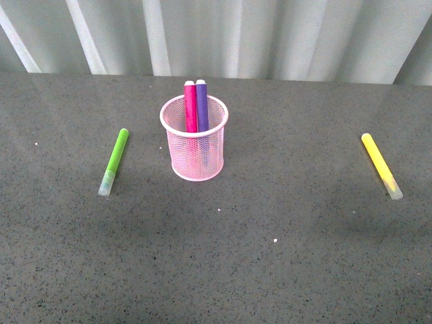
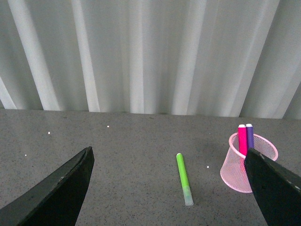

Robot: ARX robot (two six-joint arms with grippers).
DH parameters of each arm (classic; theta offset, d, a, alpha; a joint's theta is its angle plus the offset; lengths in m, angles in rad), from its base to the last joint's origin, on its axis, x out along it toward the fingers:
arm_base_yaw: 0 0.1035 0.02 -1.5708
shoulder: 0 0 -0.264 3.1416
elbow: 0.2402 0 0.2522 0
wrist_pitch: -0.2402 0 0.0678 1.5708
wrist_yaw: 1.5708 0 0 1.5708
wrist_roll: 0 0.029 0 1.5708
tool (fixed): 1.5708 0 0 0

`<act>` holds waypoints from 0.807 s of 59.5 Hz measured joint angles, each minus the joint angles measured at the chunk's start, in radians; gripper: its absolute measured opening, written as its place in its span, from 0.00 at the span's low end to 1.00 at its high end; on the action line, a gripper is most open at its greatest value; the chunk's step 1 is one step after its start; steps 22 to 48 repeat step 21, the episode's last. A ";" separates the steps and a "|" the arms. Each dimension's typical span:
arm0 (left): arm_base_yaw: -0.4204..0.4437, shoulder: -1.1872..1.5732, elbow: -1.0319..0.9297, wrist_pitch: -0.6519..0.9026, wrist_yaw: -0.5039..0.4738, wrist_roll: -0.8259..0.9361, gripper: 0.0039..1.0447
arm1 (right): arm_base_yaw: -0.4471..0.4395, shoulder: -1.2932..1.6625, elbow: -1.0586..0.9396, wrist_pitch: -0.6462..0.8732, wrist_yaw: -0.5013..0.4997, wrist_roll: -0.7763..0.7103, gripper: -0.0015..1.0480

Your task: Insert purple and pink pens into pink cup

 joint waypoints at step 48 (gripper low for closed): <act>0.000 0.000 0.000 0.000 0.000 0.000 0.94 | 0.000 0.000 0.000 0.000 0.000 0.000 0.93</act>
